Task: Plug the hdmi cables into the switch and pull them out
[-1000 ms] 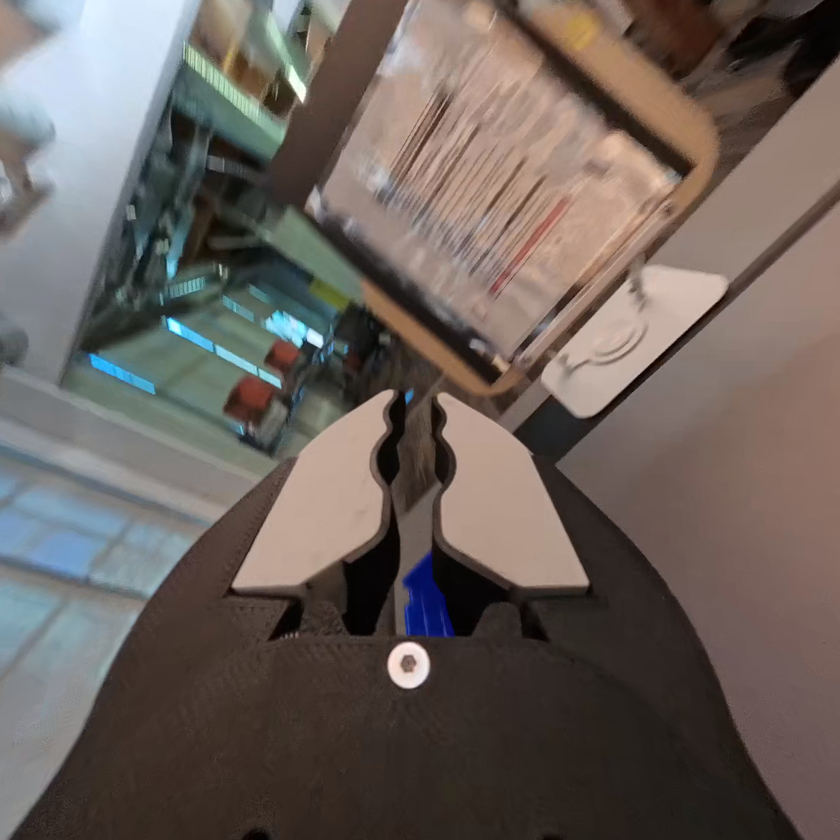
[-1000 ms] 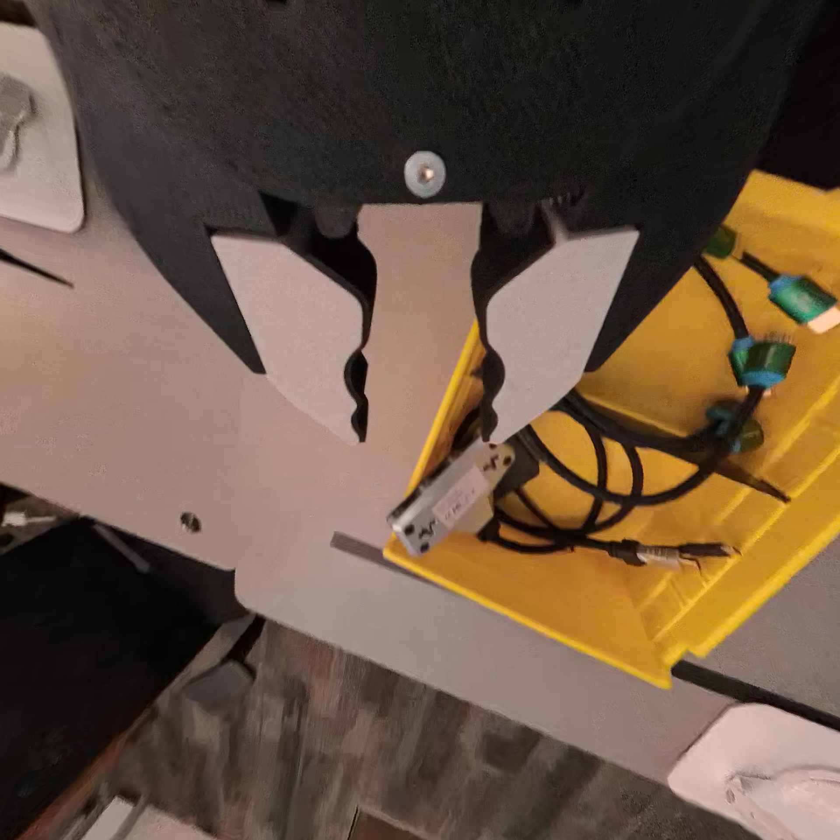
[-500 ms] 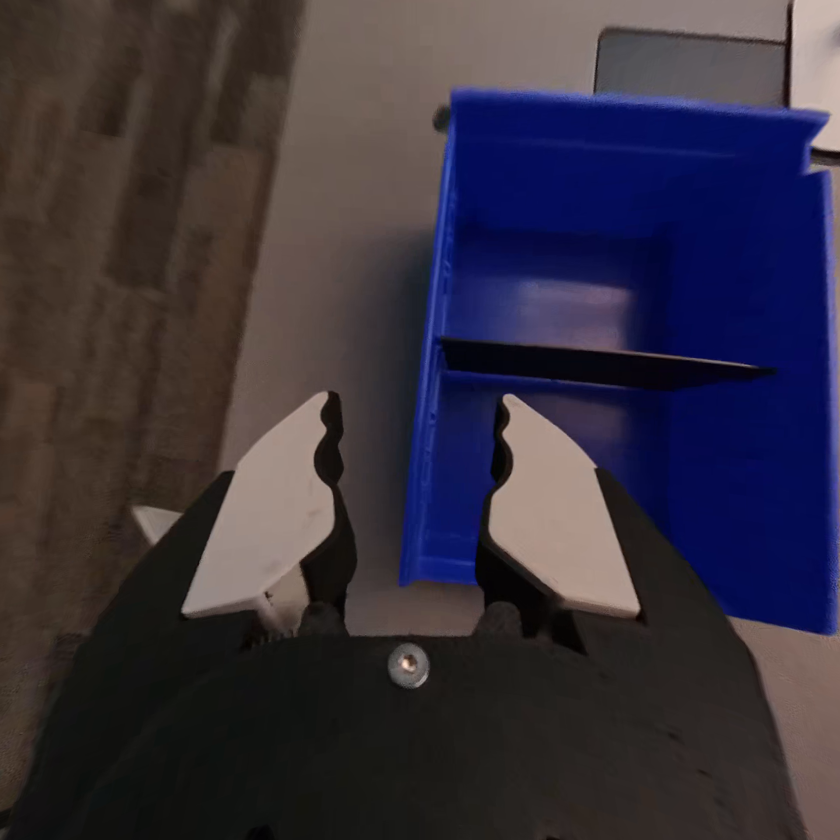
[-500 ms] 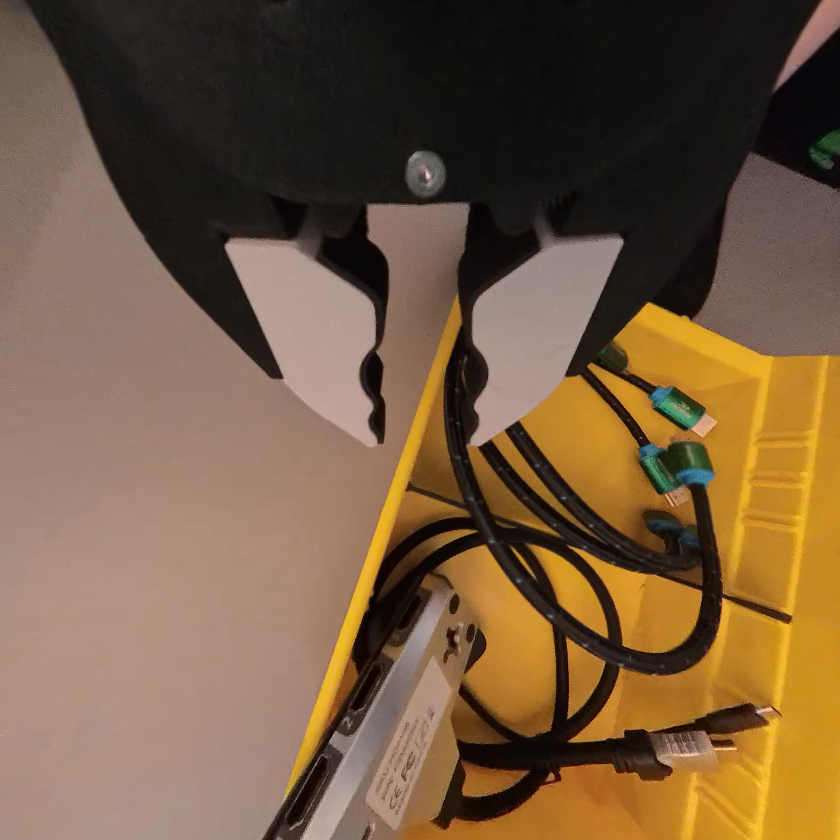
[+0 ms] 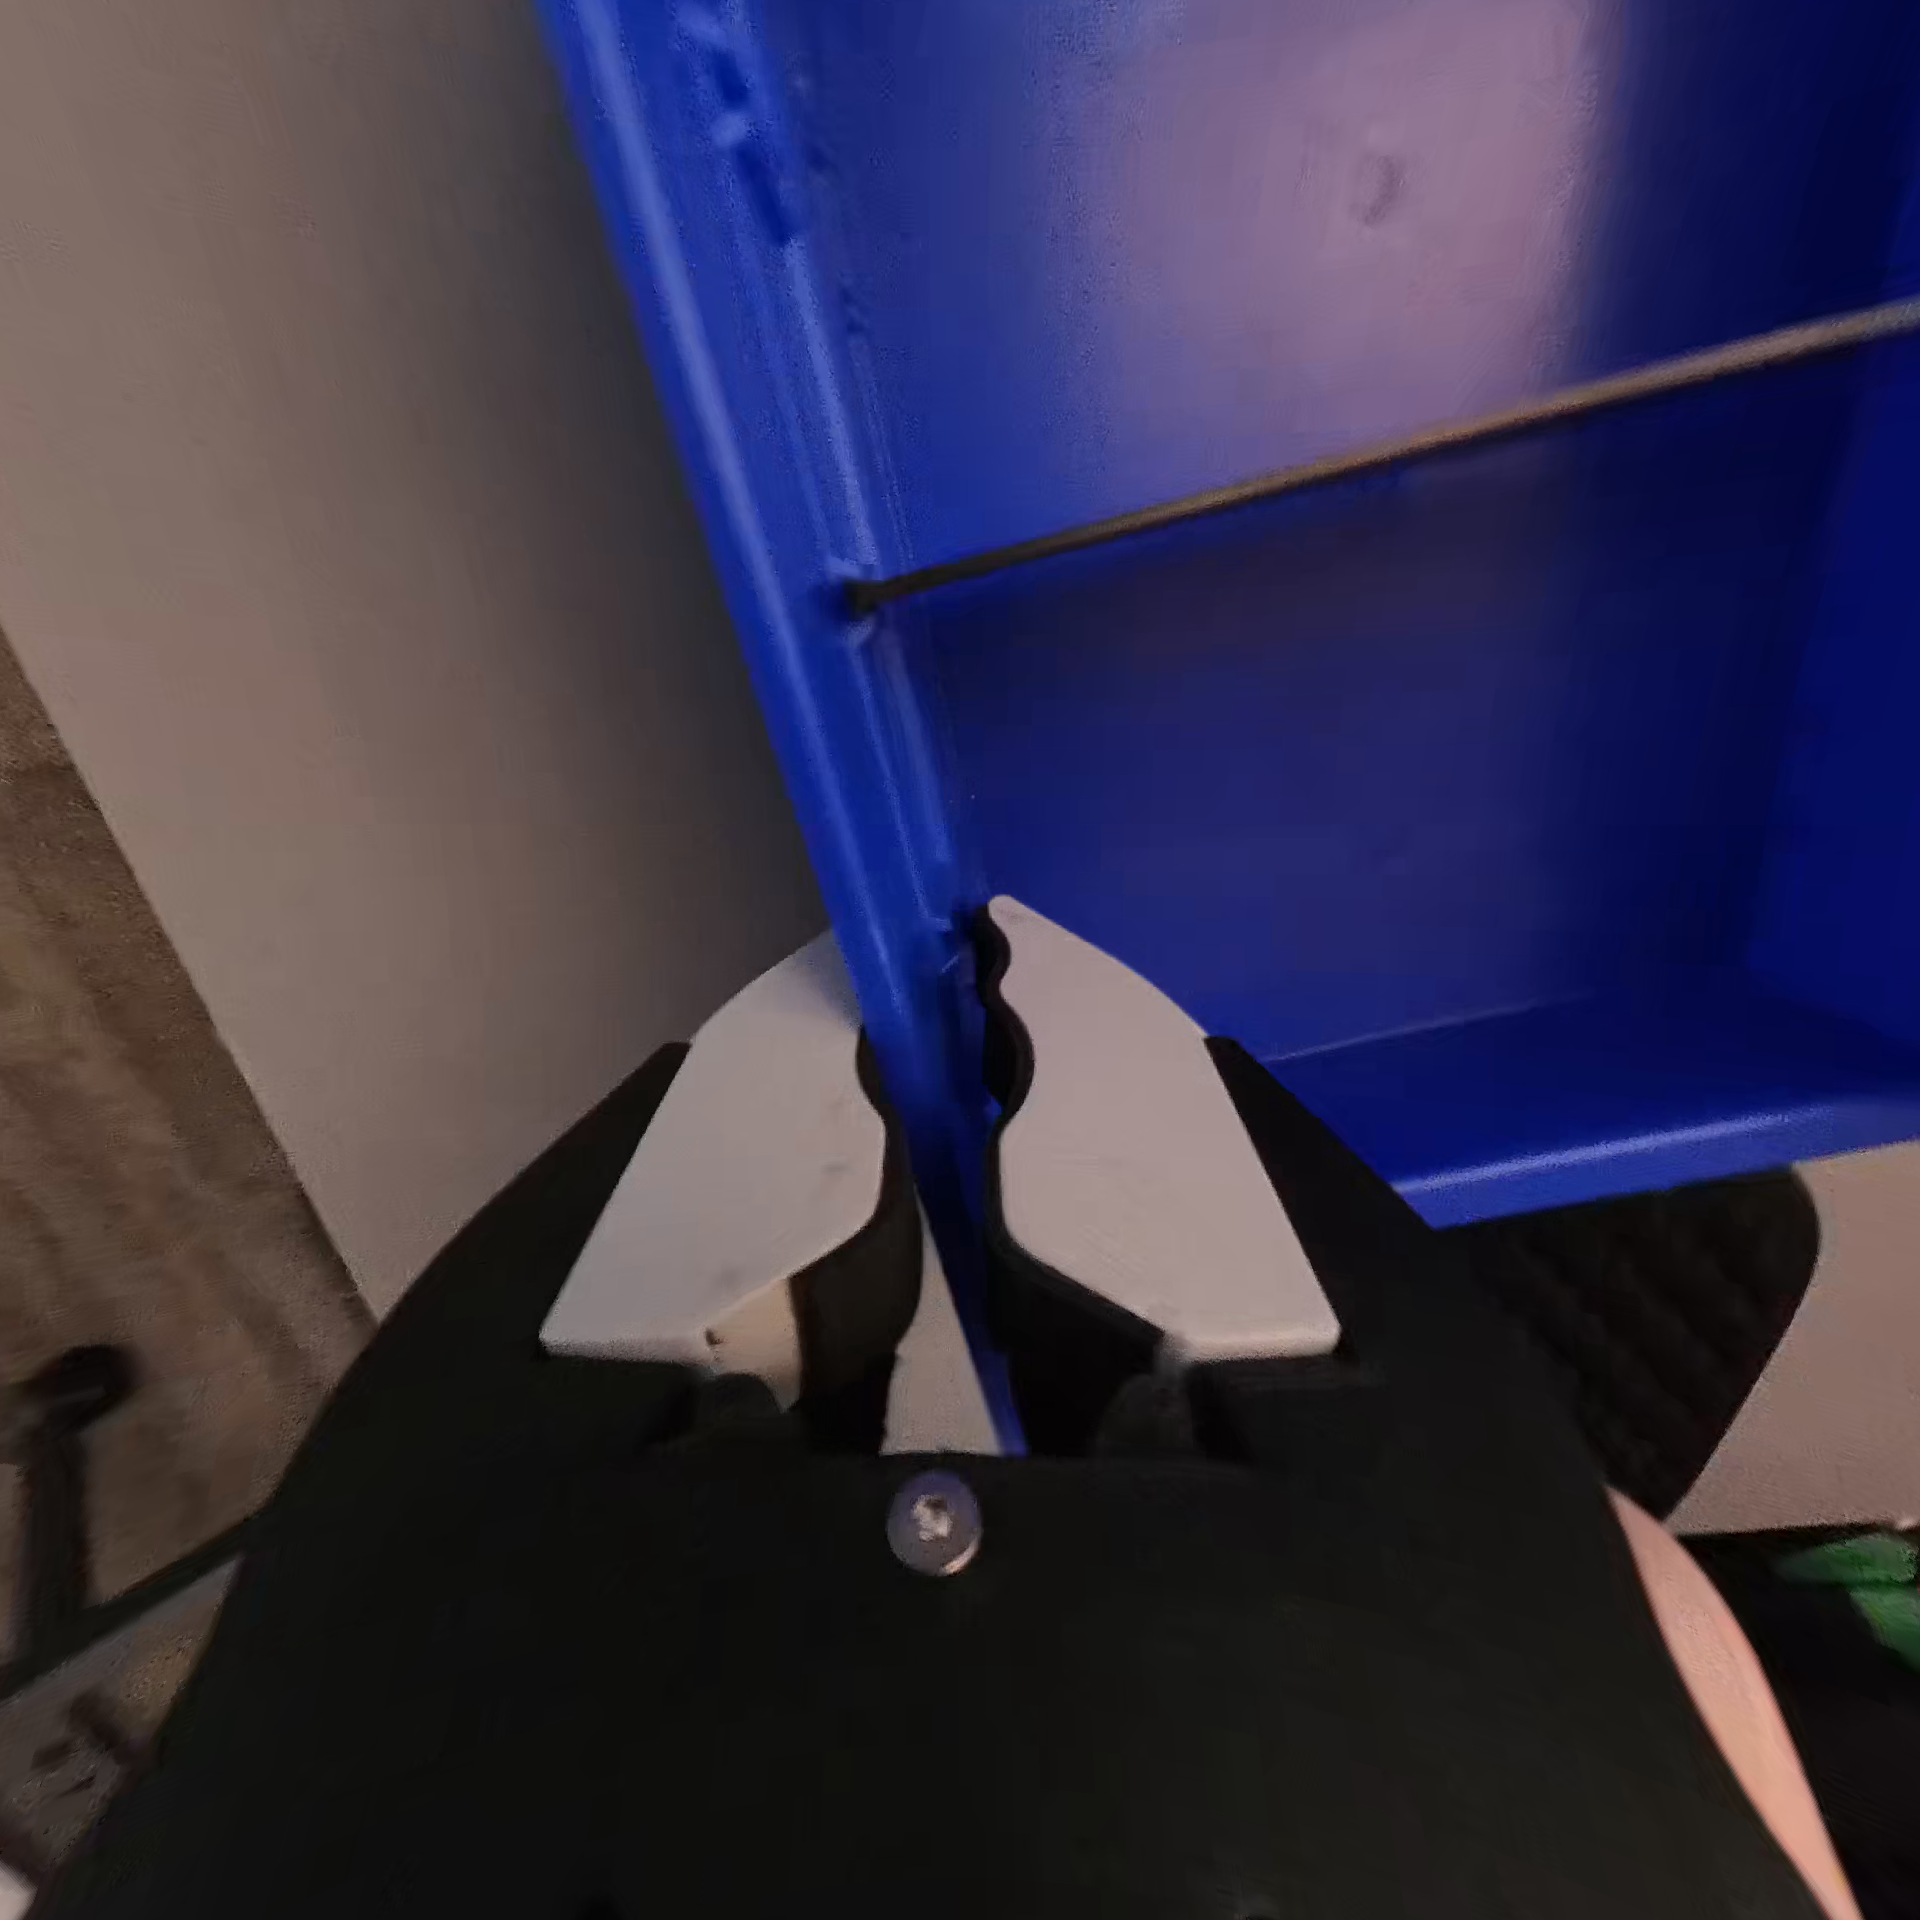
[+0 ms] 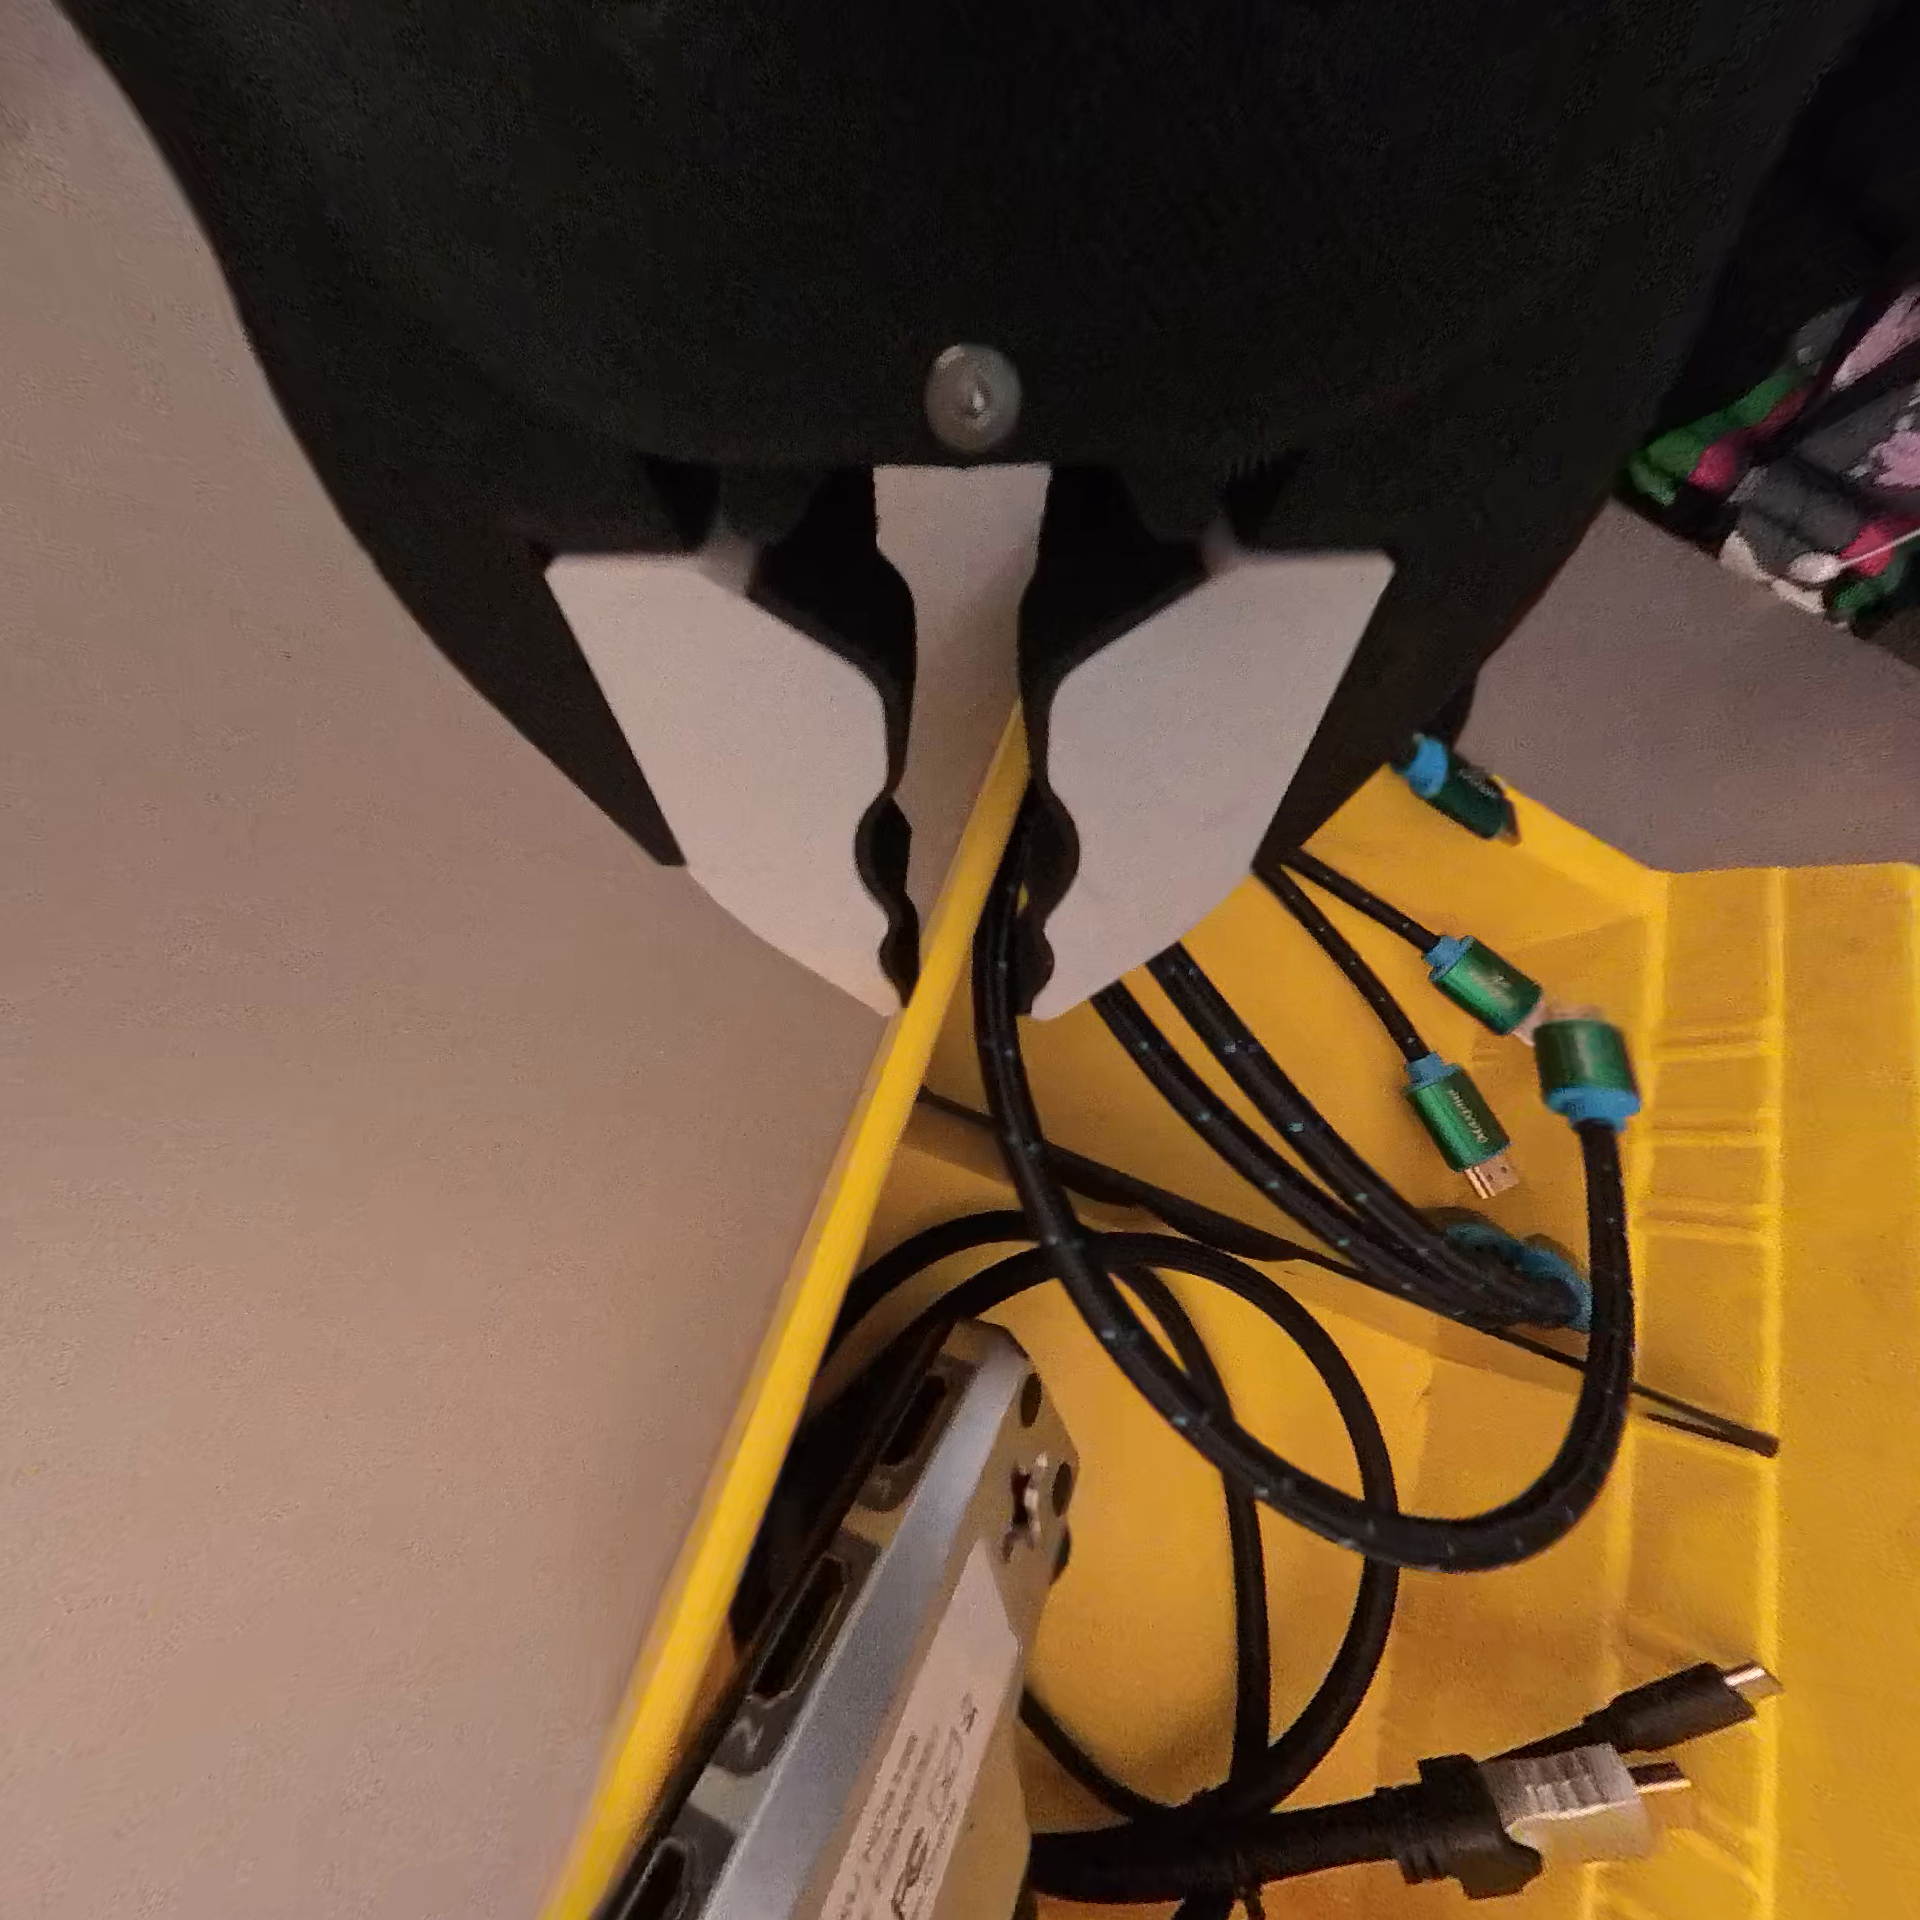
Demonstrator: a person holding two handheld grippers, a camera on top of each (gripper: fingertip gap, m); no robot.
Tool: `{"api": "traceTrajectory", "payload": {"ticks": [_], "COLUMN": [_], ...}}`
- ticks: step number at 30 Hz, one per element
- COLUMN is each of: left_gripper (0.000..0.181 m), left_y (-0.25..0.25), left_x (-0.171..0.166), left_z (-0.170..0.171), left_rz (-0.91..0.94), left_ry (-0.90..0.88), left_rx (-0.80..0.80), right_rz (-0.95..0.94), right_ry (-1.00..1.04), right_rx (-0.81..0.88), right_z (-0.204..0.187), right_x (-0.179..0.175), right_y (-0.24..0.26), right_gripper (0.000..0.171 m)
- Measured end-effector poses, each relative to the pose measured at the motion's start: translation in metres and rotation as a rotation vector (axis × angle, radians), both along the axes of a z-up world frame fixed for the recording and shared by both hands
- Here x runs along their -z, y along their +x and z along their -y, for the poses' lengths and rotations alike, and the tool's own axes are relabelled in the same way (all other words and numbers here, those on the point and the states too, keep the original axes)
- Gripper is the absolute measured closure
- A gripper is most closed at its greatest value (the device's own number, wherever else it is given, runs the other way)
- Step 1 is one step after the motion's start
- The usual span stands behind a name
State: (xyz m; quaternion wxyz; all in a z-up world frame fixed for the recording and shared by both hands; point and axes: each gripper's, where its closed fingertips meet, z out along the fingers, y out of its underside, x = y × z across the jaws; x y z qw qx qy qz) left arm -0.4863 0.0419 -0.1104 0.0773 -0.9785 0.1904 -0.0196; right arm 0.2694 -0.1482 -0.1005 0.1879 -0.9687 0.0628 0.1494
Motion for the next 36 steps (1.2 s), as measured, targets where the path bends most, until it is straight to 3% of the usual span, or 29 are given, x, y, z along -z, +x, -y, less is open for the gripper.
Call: {"api": "traceTrajectory", "payload": {"ticks": [6, 15, 19, 23, 27, 30, 32, 34, 36], "left_gripper": [0.171, 0.166, 0.161, 0.158, 0.162, 0.151, 0.15, 0.154, 0.155], "left_y": [0.058, 0.135, 0.151, 0.149, 0.146, 0.139, 0.136, 0.128, 0.127], "left_x": [0.002, 0.002, 0.001, -0.008, -0.029, -0.045, -0.052, -0.059, -0.066], "left_z": [0.004, 0.025, 0.042, 0.049, 0.044, 0.043, 0.044, 0.042, 0.041], "left_rz": [-0.015, -0.099, -0.064, -0.047, 0.009, 0.06, 0.082, 0.055, 0.054], "left_ry": [-0.073, -0.148, -0.191, -0.184, -0.059, 0.01, 0.038, 0.083, 0.125], "left_rx": [0.172, 0.356, 0.41, 0.43, 0.449, 0.43, 0.429, 0.413, 0.403], "right_rz": [0.049, 0.004, 0.04, 0.192, 0.428, 0.41, 0.237, -0.018, -0.157], "right_ry": [-0.055, -0.117, -0.125, 0.043, 0.385, 0.859, 1.132, 1.071, 0.789], "right_rx": [-0.089, -0.258, -0.221, -0.098, -0.039, -0.196, -0.388, -0.523, -0.611], "right_z": [-0.022, -0.056, -0.06, -0.064, -0.067, -0.077, -0.073, -0.074, -0.082], "right_x": [0.001, 0.0, -0.008, -0.053, -0.138, -0.206, -0.222, -0.199, -0.146], "right_y": [-0.033, -0.128, -0.126, -0.116, -0.131, -0.207, -0.284, -0.349, -0.391], "right_gripper": [0.155, 0.15, 0.138, 0.137, 0.13, 0.118, 0.114, 0.113, 0.111]}}
